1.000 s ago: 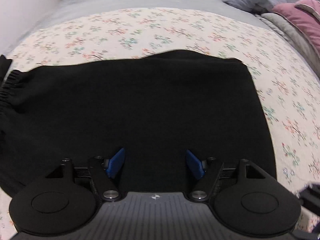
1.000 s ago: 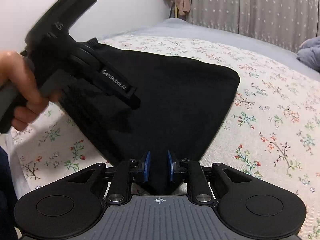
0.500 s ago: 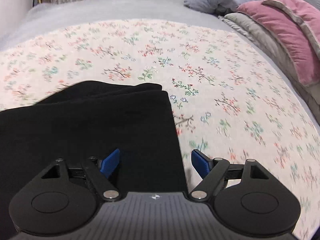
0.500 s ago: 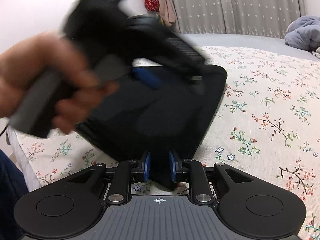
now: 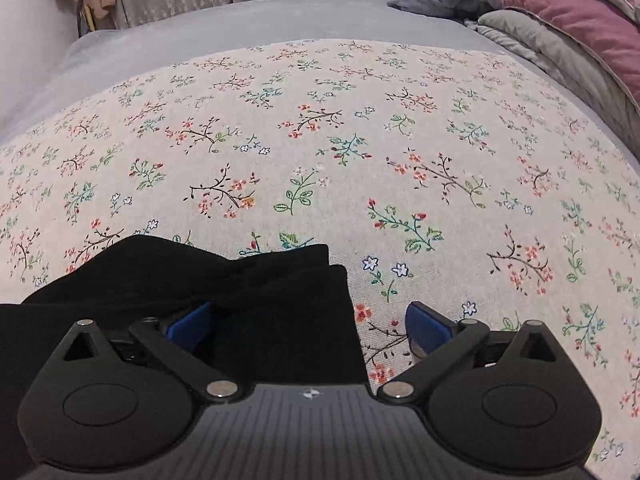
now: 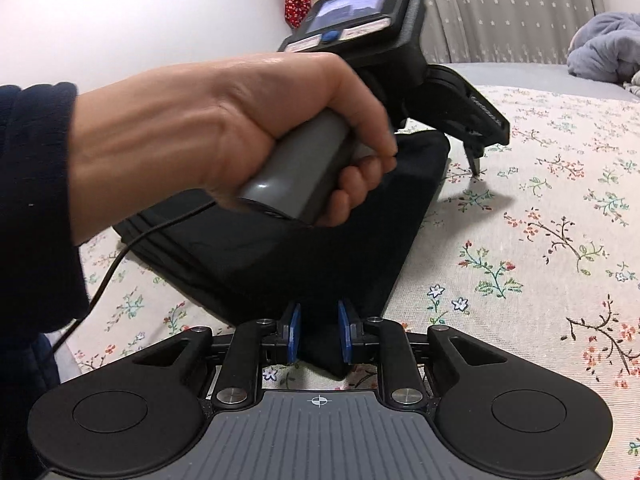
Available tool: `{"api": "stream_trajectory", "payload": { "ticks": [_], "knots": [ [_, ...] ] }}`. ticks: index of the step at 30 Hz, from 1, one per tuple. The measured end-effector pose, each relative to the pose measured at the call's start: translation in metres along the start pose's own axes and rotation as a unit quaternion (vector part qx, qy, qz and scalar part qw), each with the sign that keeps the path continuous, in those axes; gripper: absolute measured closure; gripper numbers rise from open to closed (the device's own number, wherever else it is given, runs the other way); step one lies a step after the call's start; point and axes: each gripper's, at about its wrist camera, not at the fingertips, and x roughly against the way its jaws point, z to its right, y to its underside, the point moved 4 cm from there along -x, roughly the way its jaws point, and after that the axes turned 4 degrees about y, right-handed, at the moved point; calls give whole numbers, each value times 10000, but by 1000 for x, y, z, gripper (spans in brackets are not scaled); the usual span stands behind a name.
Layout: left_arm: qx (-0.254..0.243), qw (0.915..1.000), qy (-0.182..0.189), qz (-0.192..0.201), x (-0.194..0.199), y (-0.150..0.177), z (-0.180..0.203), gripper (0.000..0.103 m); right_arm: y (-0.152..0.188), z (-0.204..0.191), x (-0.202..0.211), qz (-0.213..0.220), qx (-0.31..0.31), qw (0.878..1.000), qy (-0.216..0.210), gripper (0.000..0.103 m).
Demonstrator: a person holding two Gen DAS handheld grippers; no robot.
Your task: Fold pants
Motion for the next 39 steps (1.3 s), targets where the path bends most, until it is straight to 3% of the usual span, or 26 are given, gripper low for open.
{"api": "stream_trajectory", "payload": {
  "ticks": [7,13,17,24,30,34,39],
  "knots": [
    [234,9996,-56,176,37,4,-17,5,1,3,5,17,-13,10000,-15,83],
    [-324,9974,-485,421,82,33,-21,3,-2,2,10,-37,-42,10000,56,83],
    [-93,9976,-441,530,92,51,-42,2,-6,1,16,-105,-103,9998,103,81],
    [155,9980,-388,469,90,66,-67,2,-12,12,27,-273,-809,9960,-266,74],
    [205,9984,-281,451,93,74,-72,2,-10,50,27,-256,-2249,9724,-563,74],
    [459,9982,-139,347,94,83,-77,2,-9,65,28,-215,-2333,9718,-263,64],
    [901,9958,35,132,92,100,-90,2,-2,68,23,-193,-2538,9662,-399,57]
  ]
}}
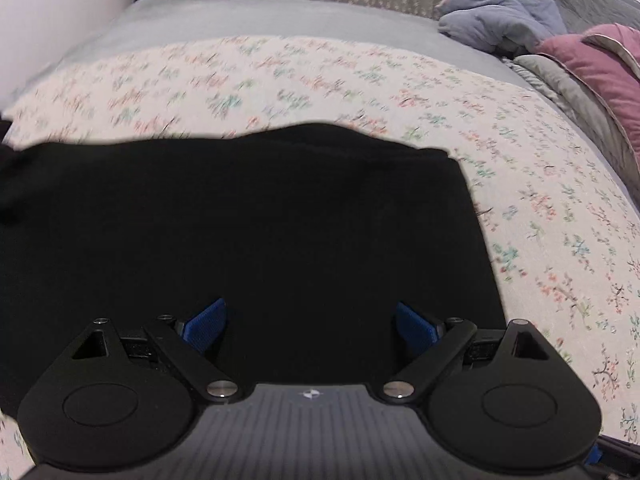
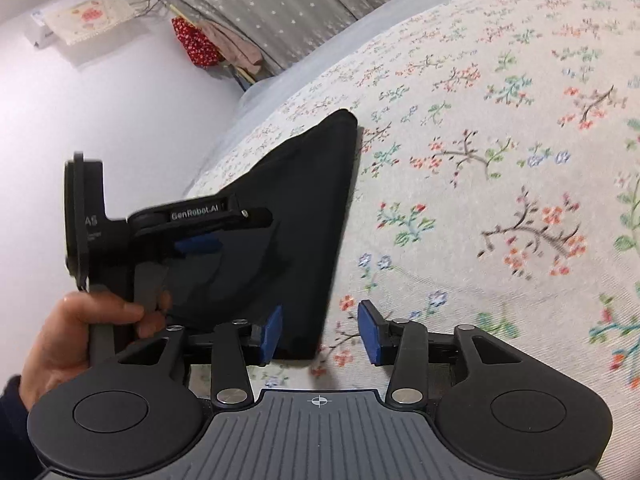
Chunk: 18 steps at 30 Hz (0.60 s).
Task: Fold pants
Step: 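Grasp a pants corner with the right gripper and fold it over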
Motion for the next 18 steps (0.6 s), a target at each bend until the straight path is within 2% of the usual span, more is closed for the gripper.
{"api": "stream_trajectory", "payload": {
  "ticks": [1,4,8,12,18],
  "knots": [
    [34,10000,21,10,0,3,-3,2,1,0,-2,15,-71,10000,-57,53],
    [195,9997,125,47,6,7,-12,1,2,0,-7,121,-244,9995,-131,49],
    [485,9987,147,109,17,10,-28,1,1,0,-16,116,-650,9971,-373,48],
    [581,9981,120,150,24,14,-37,1,0,5,-28,78,-1282,9892,-701,48],
    [713,9971,201,181,30,15,-37,1,2,-2,-34,178,-1424,9886,-458,48]
  ]
}}
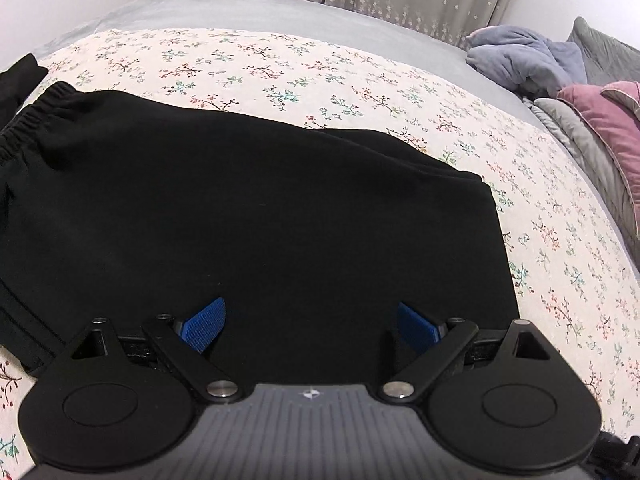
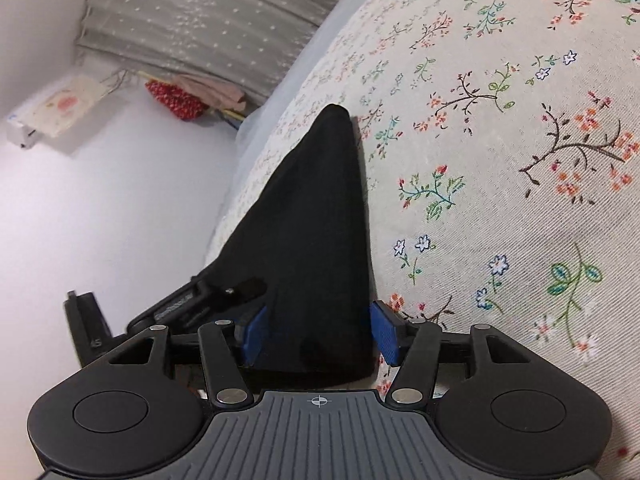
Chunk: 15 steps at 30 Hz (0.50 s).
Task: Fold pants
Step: 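Grasp a pants corner with the right gripper and fold it over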
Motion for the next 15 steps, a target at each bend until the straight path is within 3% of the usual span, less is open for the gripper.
{"api": "stream_trajectory", "payload": {
  "ticks": [5,15],
  "knots": [
    [56,9999,103,-43,-1,0,-1,1,3,-3,5,9,11,9997,234,50],
    [201,9997,142,-40,0,0,-6,1,10,-1,-12,228,-517,9984,-95,48]
  ]
}}
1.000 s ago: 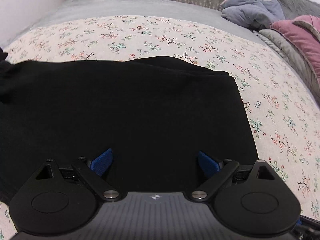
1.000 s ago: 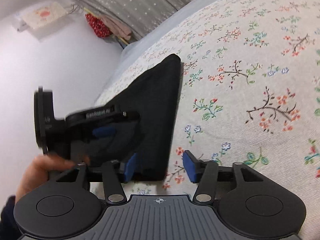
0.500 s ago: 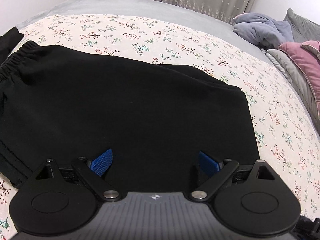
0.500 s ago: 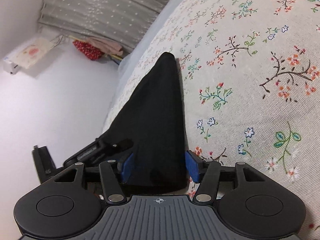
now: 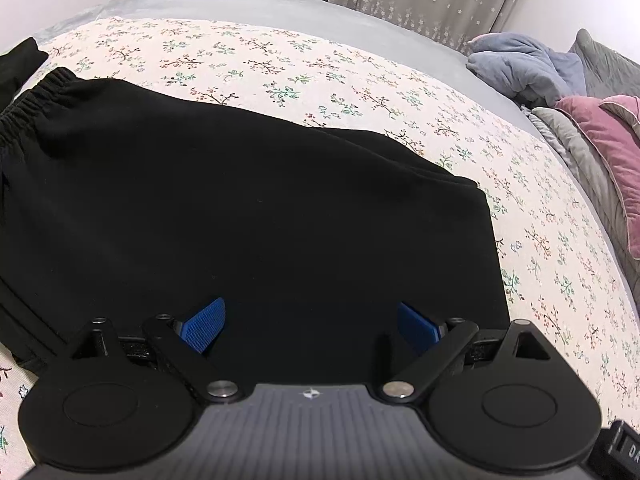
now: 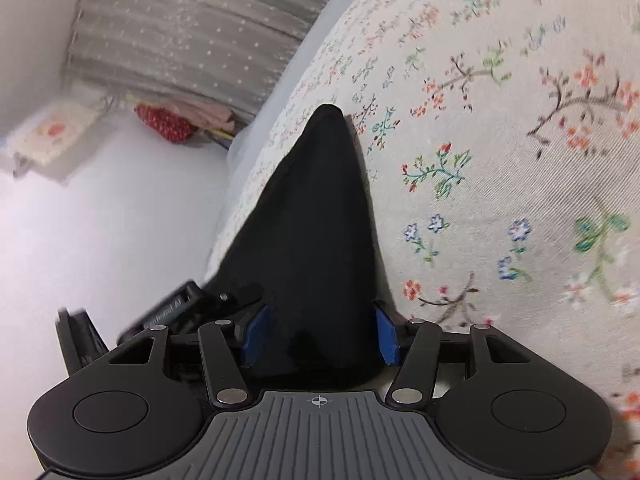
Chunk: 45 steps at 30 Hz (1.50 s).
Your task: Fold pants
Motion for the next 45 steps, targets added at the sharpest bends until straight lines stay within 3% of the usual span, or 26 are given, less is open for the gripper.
{"api": "stream_trajectory", "payload": {
  "ticks": [6,11,15,20,24,27,31,33,35,38,42,44,45],
  "knots": [
    [-13,10000,-4,-12,-1,-2,1,1,-5,3,-10,-105,-298,9993,-191,53],
    [-64,10000,-26,-25,-4,-2,4,0,7,6,-7,-158,-508,9976,-434,64],
    [-128,9999,87,-25,-4,-3,10,0,11,4,-18,-157,-154,9997,-117,86],
    [-390,9990,224,33,-4,-7,29,0,14,-1,-18,-82,135,9999,-22,88],
    [-848,9963,131,-68,-17,-10,59,0,21,-1,-17,123,588,9982,-51,90],
    [-1271,9918,16,-121,-30,-16,90,0,21,5,-15,147,585,9979,-241,90],
    [-1921,9809,-89,-305,-53,-25,136,0,23,5,-12,169,684,9971,-301,91],
    [-2274,9720,-322,-500,-69,-29,158,0,24,5,-10,178,724,9967,-314,91],
    [-2764,9563,-694,-651,-86,-28,175,0,24,6,-10,166,731,9966,-334,91],
    [-3489,9244,-1360,-724,-107,-21,191,0,25,4,-10,182,774,9963,-322,91],
    [-3676,9149,-1525,-669,-113,-26,191,0,25,4,-9,152,791,9962,-326,89],
    [-3691,9126,-1619,-686,-114,-31,190,31,23,4,-10,80,779,9963,-353,89],
    [-3625,9139,-1666,-755,-115,-34,186,52,22,5,-10,38,733,9966,-383,89]
  ]
}}
